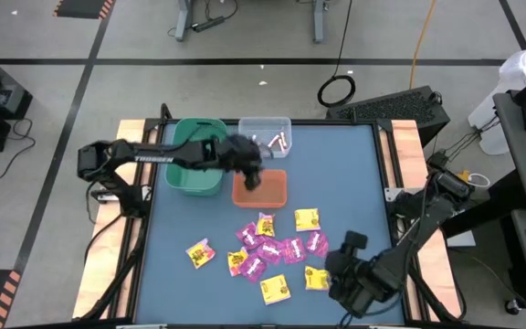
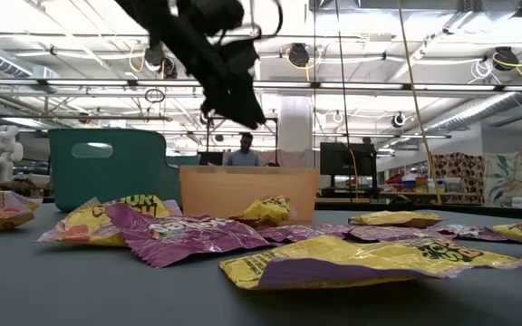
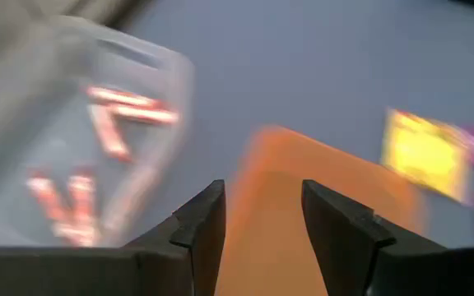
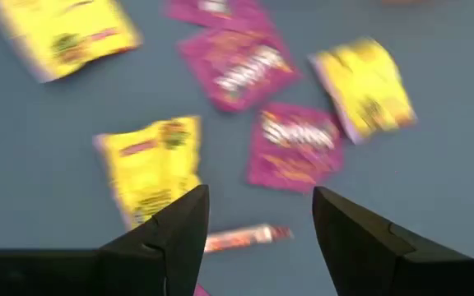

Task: Sort candy
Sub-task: Put the white candy into the transparent bin

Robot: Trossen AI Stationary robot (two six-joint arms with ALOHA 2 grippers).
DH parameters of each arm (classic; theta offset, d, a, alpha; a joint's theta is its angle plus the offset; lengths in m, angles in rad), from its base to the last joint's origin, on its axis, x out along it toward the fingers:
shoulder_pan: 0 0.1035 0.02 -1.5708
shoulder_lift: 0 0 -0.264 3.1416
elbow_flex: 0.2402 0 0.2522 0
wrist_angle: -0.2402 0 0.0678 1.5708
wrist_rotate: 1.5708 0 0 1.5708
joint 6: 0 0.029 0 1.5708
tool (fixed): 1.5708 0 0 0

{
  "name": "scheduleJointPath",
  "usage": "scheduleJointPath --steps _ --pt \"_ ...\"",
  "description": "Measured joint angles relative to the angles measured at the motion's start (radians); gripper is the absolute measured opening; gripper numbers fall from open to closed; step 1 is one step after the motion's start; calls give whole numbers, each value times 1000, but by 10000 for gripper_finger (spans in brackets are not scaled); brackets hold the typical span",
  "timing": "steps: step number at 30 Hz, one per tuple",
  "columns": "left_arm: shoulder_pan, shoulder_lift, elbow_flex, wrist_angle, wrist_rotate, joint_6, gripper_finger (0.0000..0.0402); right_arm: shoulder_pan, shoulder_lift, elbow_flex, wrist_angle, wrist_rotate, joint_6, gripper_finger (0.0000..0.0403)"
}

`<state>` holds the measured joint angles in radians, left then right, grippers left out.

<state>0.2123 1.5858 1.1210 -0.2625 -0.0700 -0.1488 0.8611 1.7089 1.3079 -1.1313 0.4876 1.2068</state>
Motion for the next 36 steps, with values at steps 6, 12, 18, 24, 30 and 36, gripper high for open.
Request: scheduleJointPath --steps 6,12,18,24,30,36 --pt "-254 -13 0 -82 -28 -34 167 89 46 0 -65 3 223 208" --pt "-459 -1 0 -97 -124 -76 167 93 135 0 -85 -38 475 208" --pt "-593 -2 0 -101 -247 -156 167 73 238 -1 -91 -148 615 208" --pt "-662 -2 0 -119 -325 -215 167 80 267 -2 -77 -155 690 208" --pt "-693 -2 0 -121 -366 -290 167 121 271 -1 5 -25 805 208" --pt "-728 -2 -22 -113 -373 -355 167 123 331 0 14 -35 841 208"
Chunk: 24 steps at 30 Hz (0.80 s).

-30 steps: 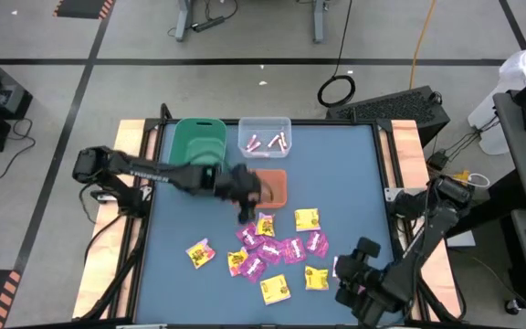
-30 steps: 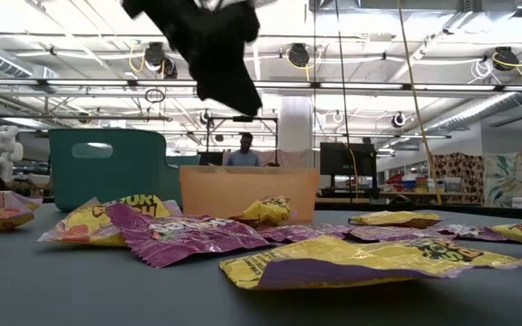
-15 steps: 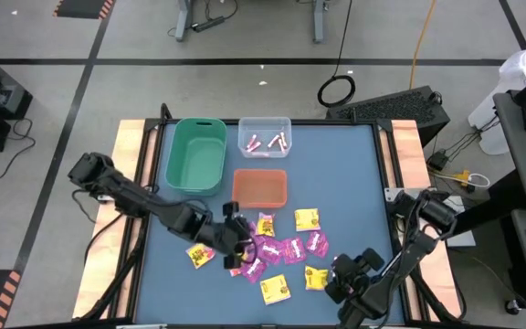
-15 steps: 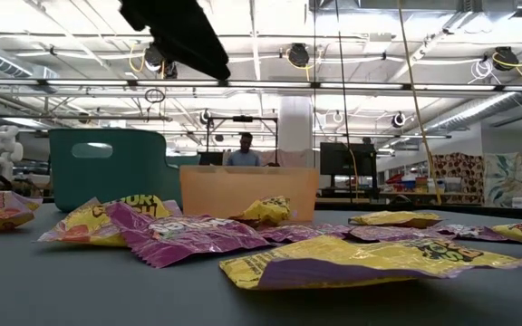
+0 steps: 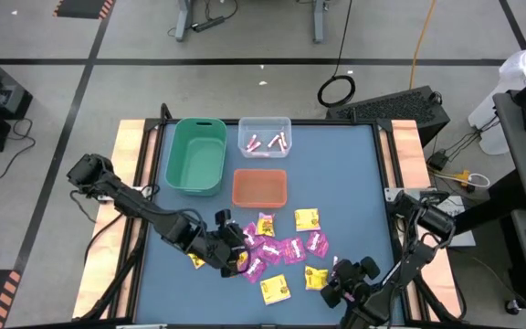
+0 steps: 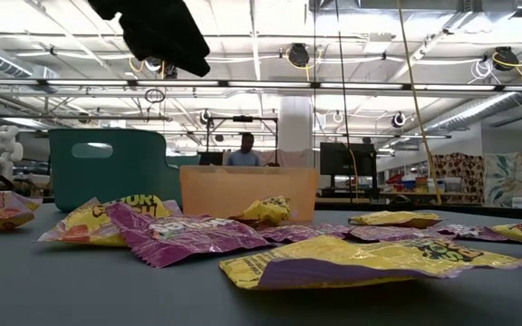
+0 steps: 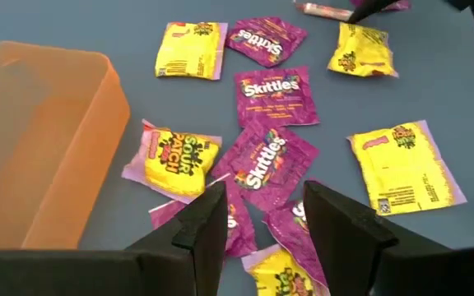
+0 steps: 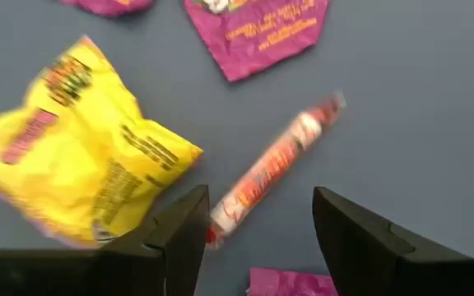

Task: Sort candy
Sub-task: Put the white candy into the transparent bin

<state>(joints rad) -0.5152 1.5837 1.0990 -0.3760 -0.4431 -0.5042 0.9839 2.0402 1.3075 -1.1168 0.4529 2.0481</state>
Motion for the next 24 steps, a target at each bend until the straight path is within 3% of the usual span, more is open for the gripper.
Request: scheduleJointPath --steps 10,24 --pt "-22 0 -10 4 -20 -14 167 -4 31 3 -27 -1 -52 188" --pt "-22 0 -10 8 -59 -13 167 -4 31 1 -40 -33 -102 21"
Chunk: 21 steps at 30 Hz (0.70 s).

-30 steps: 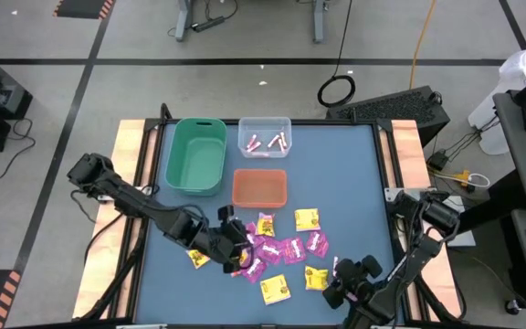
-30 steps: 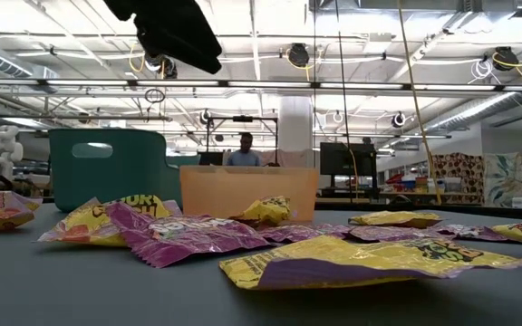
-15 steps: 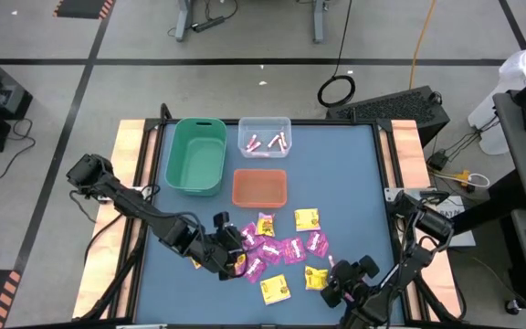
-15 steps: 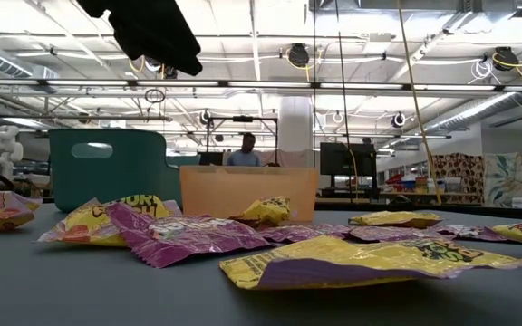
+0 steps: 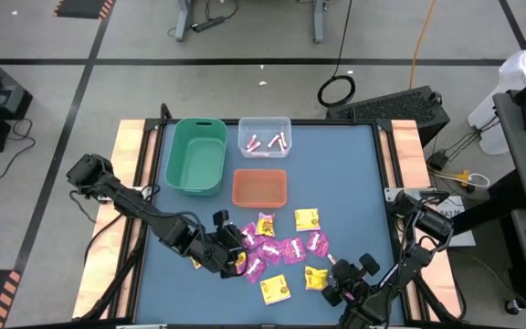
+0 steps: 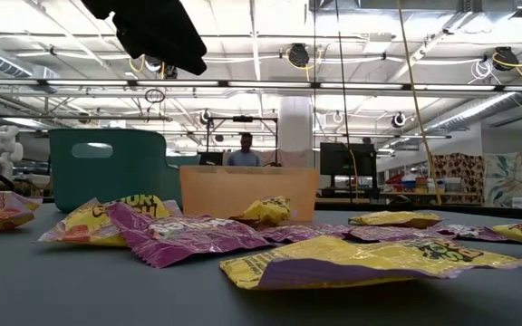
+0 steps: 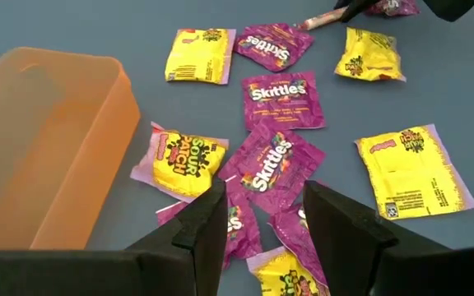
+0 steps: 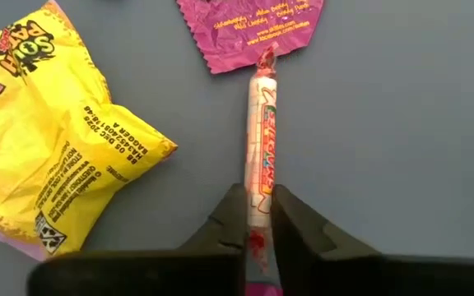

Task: Sort candy
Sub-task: Put the white candy into the transparent bin

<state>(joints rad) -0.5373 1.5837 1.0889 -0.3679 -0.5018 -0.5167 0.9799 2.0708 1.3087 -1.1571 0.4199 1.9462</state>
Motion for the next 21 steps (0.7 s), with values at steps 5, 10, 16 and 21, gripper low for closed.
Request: scheduleJointPath --steps 5,10,16,21 --pt "0 0 0 0 0 7 167 10 0 0 -2 1 2 15" --pt "0 0 0 0 0 7 167 9 -18 -3 -7 -17 -1 38" --pt "0 0 0 0 0 8 167 11 -84 -3 -15 20 -54 35" --pt "0 0 0 0 -4 13 167 11 -141 -3 -15 179 -147 34"
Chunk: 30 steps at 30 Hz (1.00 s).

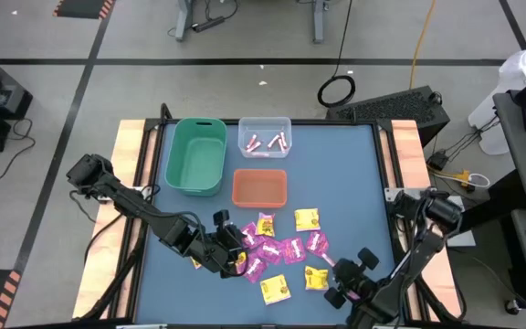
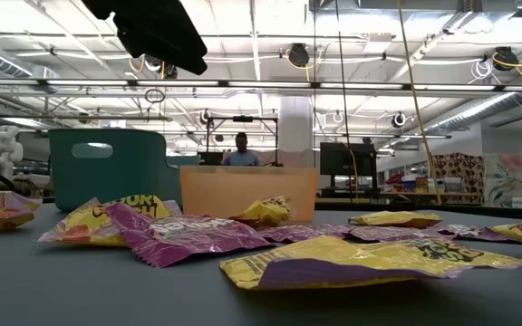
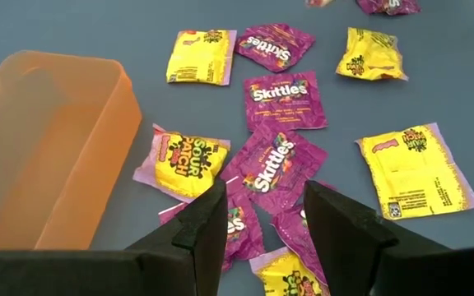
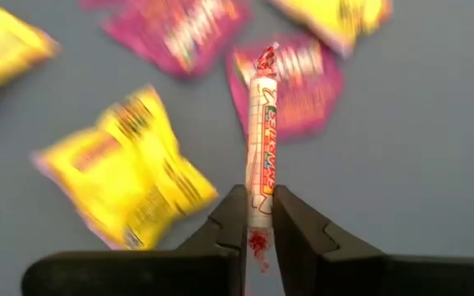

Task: Sort candy
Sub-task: Put the white candy into the transparent bin

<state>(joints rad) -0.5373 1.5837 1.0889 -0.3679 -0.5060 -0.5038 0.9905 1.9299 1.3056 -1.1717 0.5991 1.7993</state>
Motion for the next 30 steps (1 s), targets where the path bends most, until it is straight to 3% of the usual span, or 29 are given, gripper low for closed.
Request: scheduleJointPath --steps 11,20,24,30 --pt "0 0 0 50 -14 66 167 -57 -148 1 -57 387 -407 33" --pt "0 0 0 54 -119 175 167 -177 -282 2 -69 713 -731 33" --pt "1 -13 0 69 -133 253 167 -229 -350 3 -100 766 -828 33" --pt "3 -81 -1 97 -137 404 167 -309 -419 -12 -132 759 -955 33"
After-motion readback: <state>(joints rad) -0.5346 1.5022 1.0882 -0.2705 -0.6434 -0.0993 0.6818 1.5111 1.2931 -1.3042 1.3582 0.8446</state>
